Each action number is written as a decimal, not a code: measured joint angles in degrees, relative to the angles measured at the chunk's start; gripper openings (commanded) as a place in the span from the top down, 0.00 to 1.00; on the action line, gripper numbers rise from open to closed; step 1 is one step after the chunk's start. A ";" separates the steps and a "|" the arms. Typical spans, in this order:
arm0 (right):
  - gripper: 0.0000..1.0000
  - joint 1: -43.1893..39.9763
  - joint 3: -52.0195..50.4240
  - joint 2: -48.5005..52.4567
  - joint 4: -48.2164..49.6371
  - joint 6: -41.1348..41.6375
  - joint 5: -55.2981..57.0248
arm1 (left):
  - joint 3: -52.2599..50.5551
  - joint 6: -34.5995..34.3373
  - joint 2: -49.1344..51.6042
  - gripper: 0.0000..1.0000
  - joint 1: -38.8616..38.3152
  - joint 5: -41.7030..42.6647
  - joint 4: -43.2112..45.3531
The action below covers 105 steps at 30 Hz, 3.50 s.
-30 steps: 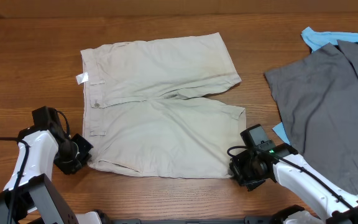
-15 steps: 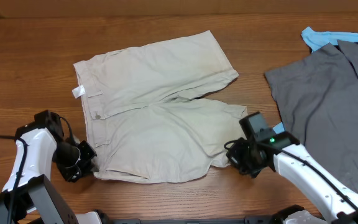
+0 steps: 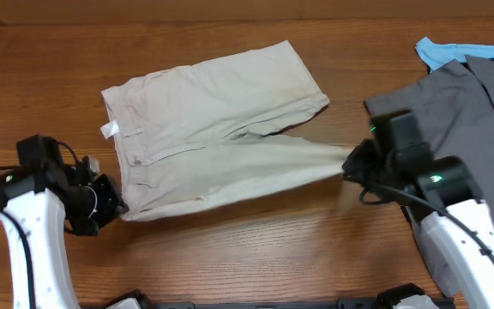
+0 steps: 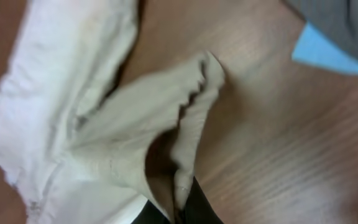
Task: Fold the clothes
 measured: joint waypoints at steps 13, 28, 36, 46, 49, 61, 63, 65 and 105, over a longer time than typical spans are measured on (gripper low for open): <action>0.96 -4.20 8.17 0.48 10.86 -14.88 -2.43 | 2.43 -7.96 -7.74 0.96 -0.42 1.90 4.24; 0.96 -3.43 8.68 24.46 44.98 -27.80 -7.02 | 2.86 -22.27 4.22 0.96 -1.60 -3.26 29.00; 0.96 -3.32 8.66 33.86 59.69 -28.74 -8.33 | 3.02 -24.46 17.09 0.95 -2.25 -3.02 46.99; 0.96 -3.32 8.66 39.98 71.14 -28.98 -7.08 | 3.19 -24.98 27.54 0.94 -4.87 -3.74 60.87; 0.96 -3.32 8.66 40.48 72.74 -28.98 -7.02 | 3.19 -24.98 28.76 0.93 -5.29 -4.00 63.25; 0.96 -3.32 8.66 44.50 76.43 -28.98 -6.12 | 3.19 -24.98 29.16 0.90 -5.29 -5.51 65.42; 0.96 -3.32 8.66 44.50 76.89 -28.98 -6.14 | 3.19 -24.98 29.16 0.91 -5.29 -5.60 65.44; 0.96 -3.32 8.66 44.61 76.98 -28.98 -6.16 | 3.19 -25.00 29.16 0.91 -5.29 -5.64 65.44; 0.92 -0.74 8.66 46.75 87.71 -29.03 -5.38 | 3.19 -28.24 29.16 0.96 -5.29 -11.15 62.86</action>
